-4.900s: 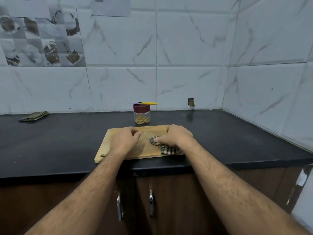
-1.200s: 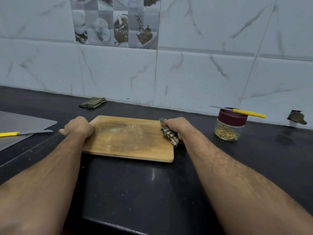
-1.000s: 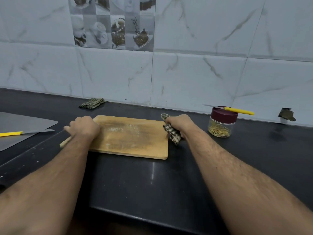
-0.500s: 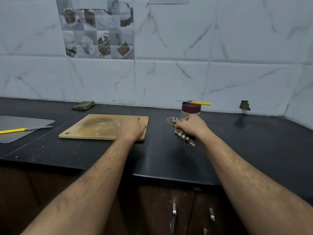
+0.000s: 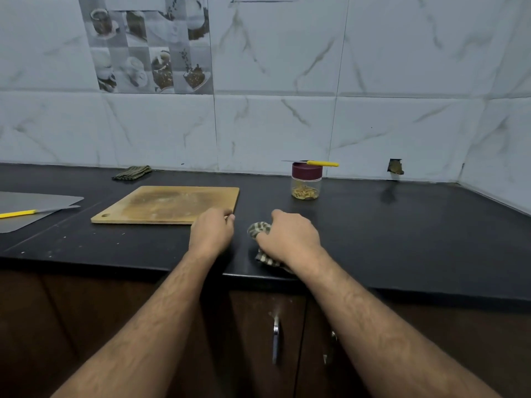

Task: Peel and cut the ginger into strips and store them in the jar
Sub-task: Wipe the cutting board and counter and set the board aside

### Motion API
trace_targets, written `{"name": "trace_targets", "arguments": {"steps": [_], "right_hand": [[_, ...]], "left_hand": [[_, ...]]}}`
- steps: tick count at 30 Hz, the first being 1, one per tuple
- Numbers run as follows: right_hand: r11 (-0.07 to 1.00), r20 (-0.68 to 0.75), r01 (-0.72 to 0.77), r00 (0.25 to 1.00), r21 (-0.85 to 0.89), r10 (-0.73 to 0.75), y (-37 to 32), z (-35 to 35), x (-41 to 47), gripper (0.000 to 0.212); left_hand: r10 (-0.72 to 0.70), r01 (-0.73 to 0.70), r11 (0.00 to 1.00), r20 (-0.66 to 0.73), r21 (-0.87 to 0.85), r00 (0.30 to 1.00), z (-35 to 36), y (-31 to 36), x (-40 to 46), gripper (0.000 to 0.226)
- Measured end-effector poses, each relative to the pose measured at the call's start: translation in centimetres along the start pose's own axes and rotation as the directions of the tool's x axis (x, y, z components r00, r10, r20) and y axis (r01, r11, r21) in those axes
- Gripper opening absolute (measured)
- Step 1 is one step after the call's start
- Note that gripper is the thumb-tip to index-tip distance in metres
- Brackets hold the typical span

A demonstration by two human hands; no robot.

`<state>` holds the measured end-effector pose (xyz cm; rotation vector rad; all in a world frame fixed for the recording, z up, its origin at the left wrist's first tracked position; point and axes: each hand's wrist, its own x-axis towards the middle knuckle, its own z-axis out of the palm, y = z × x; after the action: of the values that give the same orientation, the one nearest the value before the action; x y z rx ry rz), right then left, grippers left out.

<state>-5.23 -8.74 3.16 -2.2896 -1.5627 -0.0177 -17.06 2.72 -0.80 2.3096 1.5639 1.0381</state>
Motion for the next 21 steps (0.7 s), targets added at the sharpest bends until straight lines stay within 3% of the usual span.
{"name": "trace_targets", "arguments": {"steps": [4,9,11,15,21], "right_hand": [[0.998,0.021,0.01,1.0,-0.059,-0.009,-1.7,1.1,-0.6,0.04],[0.977,0.0,0.017,1.0,-0.211,-0.017,-2.2,1.4,-1.4,0.059],[0.977,-0.02,0.096,0.995,-0.192,-0.101,-1.7,1.7,-1.6,0.057],[0.973,0.107,0.222,0.971,-0.065,-0.214,-0.6,4.4,-2.2,0.054],[0.972,0.114,0.215,0.972,-0.096,-0.204,-1.0,6.2,0.2,0.058]], "left_hand": [[-0.062,0.06,0.997,-0.034,-0.058,0.998,-1.1,-1.6,0.2,0.03],[-0.034,0.033,0.998,-0.002,-0.045,0.999,-1.6,-2.9,0.1,0.029],[-0.017,0.017,1.0,0.014,-0.021,1.0,-1.8,-3.2,0.2,0.028],[0.022,-0.022,1.0,0.056,-0.008,0.998,-1.8,-3.4,0.6,0.031],[0.056,-0.062,0.998,0.183,0.029,0.981,-0.1,-3.1,1.1,0.034]]}}
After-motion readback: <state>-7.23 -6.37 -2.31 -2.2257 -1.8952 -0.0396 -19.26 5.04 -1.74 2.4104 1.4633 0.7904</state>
